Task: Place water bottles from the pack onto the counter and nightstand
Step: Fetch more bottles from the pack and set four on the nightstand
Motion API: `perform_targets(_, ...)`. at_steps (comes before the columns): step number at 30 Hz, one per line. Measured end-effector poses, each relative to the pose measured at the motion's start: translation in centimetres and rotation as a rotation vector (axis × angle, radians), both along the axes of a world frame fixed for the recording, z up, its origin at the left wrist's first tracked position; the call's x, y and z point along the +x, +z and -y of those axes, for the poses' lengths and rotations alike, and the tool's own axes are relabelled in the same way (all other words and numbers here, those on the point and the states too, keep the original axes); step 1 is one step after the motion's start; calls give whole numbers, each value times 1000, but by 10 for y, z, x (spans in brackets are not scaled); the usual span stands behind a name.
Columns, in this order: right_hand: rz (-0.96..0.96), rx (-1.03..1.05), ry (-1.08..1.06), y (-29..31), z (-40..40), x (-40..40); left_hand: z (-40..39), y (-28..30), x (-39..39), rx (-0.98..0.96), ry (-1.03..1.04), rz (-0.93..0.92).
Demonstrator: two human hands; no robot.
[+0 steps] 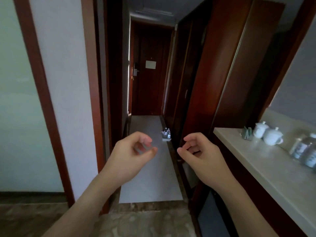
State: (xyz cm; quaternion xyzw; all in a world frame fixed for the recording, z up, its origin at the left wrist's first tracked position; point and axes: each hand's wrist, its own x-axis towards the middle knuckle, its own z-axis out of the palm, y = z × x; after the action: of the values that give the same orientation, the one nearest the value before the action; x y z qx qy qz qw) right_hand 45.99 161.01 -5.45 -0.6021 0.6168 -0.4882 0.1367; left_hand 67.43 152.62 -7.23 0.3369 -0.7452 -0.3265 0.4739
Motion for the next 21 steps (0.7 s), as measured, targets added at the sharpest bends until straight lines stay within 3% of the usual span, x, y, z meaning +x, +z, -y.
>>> perform_targets(9, 71, -5, -20, -9, 174, -85, 177, 1, -91, -11, -48, -7)
perform_targets(21, 138, -63, 46, -2, 463, -222, 435, 22, -229, -6, 98, -48)
